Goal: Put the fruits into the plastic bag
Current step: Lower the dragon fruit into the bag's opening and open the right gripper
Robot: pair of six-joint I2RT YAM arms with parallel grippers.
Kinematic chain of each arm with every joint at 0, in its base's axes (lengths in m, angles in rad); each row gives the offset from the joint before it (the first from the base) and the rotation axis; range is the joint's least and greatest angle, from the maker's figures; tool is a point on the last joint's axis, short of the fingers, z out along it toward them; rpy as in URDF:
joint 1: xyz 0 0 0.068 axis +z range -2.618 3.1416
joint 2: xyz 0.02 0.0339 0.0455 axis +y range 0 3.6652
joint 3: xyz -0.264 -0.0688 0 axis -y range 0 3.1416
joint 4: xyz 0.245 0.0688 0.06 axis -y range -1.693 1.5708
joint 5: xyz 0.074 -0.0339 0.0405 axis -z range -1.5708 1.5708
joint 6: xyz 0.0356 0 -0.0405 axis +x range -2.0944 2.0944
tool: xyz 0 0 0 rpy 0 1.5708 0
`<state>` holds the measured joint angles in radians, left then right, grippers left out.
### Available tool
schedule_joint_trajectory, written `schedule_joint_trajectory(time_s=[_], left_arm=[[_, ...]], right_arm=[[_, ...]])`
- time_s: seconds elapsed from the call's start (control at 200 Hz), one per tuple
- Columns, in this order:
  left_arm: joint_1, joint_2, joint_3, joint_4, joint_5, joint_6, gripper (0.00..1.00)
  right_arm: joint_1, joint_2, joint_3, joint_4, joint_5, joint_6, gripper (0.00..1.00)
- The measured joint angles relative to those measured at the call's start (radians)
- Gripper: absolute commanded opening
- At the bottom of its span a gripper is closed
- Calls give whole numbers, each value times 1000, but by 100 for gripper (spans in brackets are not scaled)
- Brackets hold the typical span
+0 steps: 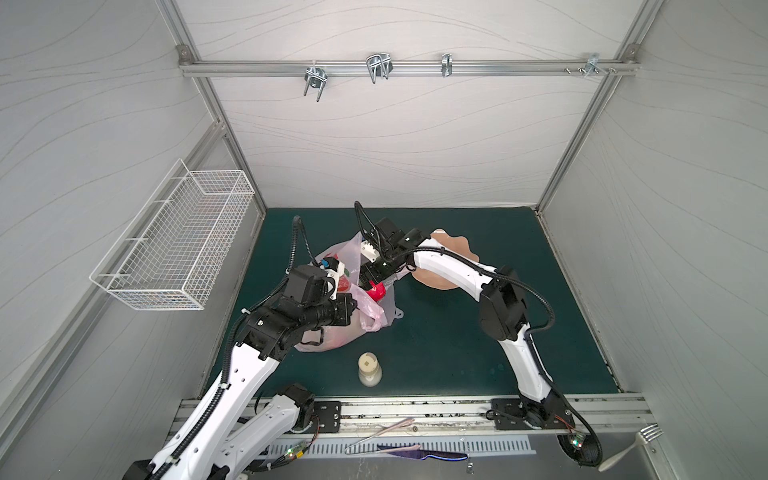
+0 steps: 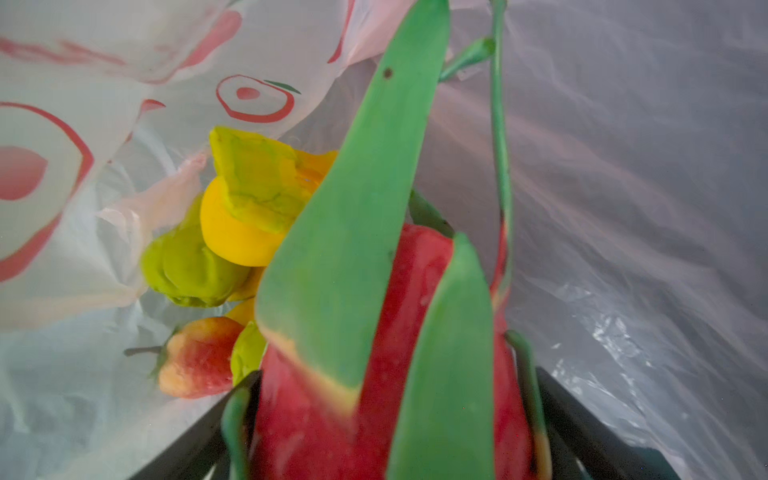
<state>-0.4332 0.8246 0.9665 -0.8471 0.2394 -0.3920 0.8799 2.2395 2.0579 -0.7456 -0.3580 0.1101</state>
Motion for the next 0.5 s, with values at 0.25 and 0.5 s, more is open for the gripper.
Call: schedule_joint_trajectory(time_s=[0.25, 0.5], left_arm=[[0, 1, 0, 14, -11, -2, 0], [0, -14, 0, 18, -42, -7, 0]], right_arm=[[30, 2, -44, 100, -119, 179, 5], [95, 2, -165, 233, -208, 407, 35]])
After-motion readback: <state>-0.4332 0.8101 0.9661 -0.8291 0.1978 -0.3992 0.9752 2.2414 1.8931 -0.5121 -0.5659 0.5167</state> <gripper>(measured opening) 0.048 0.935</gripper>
